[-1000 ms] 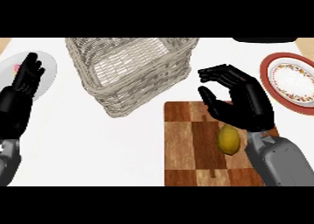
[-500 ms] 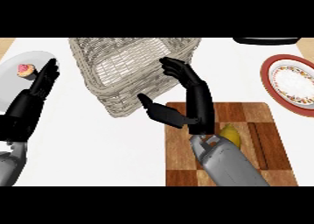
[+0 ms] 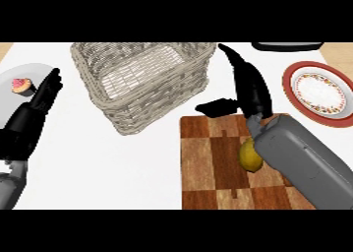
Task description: Pick the lemon from the cutting board and place it in the basket
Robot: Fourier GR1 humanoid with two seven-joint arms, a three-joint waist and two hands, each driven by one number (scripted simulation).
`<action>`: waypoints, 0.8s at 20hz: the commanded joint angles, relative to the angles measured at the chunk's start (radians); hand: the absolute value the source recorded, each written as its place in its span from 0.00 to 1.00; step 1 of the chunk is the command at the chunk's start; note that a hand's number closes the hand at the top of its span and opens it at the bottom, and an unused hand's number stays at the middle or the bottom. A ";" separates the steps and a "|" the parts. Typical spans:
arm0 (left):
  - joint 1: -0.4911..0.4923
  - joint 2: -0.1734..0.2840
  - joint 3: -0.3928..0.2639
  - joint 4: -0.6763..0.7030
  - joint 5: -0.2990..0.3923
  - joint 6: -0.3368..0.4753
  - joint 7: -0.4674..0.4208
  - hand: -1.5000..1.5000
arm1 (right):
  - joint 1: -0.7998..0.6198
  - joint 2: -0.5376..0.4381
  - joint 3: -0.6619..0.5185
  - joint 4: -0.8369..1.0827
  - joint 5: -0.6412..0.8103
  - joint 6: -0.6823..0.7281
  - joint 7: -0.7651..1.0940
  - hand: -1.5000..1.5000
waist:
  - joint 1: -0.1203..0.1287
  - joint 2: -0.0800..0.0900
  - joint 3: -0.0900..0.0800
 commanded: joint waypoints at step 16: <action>0.000 -0.056 0.003 0.077 -0.028 -0.015 -0.103 0.50 | -0.287 -0.336 -0.030 -0.164 -0.542 0.940 0.632 0.00 | 0.008 0.024 0.012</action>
